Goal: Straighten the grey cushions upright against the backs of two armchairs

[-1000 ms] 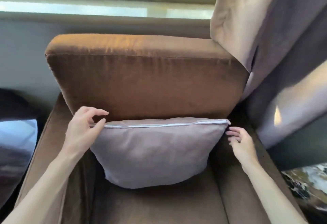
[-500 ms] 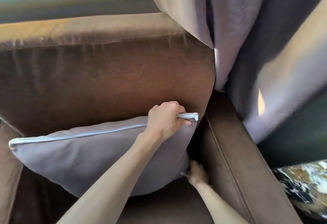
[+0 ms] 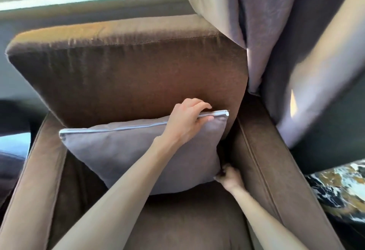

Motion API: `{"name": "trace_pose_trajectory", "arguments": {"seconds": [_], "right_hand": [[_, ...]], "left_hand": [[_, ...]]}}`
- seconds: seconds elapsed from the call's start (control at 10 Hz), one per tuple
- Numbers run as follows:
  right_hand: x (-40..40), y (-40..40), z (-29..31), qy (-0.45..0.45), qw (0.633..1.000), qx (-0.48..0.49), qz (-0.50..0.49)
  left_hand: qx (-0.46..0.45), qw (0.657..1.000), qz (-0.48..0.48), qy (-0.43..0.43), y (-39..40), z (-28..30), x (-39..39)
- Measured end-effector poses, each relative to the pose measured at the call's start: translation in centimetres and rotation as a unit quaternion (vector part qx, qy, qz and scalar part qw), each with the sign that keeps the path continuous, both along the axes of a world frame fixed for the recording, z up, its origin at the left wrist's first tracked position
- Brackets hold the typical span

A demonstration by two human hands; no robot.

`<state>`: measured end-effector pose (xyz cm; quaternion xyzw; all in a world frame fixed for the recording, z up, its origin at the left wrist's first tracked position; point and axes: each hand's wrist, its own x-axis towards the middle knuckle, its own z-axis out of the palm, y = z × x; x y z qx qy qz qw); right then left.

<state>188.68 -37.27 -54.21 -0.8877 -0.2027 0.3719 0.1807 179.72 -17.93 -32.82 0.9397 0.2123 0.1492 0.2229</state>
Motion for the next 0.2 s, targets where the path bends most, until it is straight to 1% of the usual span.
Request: {"name": "trace_pose_trajectory", "arguments": {"seconds": [0.1,0.2], "right_hand": [[-1.2,-1.3,4.9,-0.072,0.992,0.087,-0.055],[-3.1,-2.4,9.7,-0.139,0.971,0.181,-0.078]], "left_hand": [[-0.008,0.995,0.075,-0.070,-2.4,1.2,-4.6],[0.009,0.985,0.115,-0.128,-4.7,2.1,-8.3]]}}
